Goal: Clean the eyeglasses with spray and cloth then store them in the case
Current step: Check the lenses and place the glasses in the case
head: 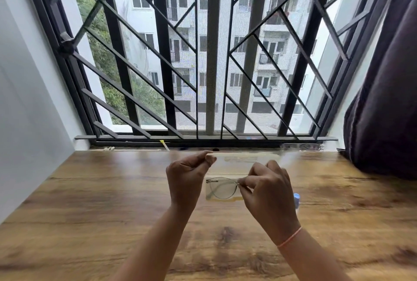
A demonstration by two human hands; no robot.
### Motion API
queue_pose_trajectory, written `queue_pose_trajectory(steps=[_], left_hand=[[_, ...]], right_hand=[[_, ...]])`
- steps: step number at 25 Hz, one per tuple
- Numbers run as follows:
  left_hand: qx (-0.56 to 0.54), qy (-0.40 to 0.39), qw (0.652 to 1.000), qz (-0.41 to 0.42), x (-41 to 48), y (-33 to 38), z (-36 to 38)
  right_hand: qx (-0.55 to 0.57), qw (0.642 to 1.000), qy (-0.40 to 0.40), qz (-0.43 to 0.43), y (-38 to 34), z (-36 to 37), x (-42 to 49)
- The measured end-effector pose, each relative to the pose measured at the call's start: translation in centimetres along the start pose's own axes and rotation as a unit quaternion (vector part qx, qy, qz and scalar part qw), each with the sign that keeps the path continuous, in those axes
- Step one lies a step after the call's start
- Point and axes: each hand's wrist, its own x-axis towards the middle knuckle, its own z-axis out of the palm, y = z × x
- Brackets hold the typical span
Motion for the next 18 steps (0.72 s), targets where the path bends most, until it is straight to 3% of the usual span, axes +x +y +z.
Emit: queue_pose_trajectory(steps=[6,10,13,15,18], left_hand=[[-0.007,0.011,1.0,-0.006,0.2,-0.5,-0.2],[-0.004,0.013,1.0,-0.002,0.4,-1.1,-0.7],[0.012,0.018,1.0,-0.011,0.4,-2.0,-0.8],[0.025,0.027,0.999,-0.02,0.3,-2.9,-0.6],[0.043,0.021,0.998,-0.035,0.5,-4.3,-0.3]], right_hand=[[0.149,0.986,0.032,0.061,0.6,0.8,-0.7],[0.268,0.916,0.178,0.238,2.4,1.6,-1.1],[0.423,0.814,0.062,0.394,4.2,3.4,-0.8],[0.508,0.744,0.003,0.434,4.7,4.6,-0.8],[0.529,0.73,-0.023,0.433,4.9,6.1,-1.2]])
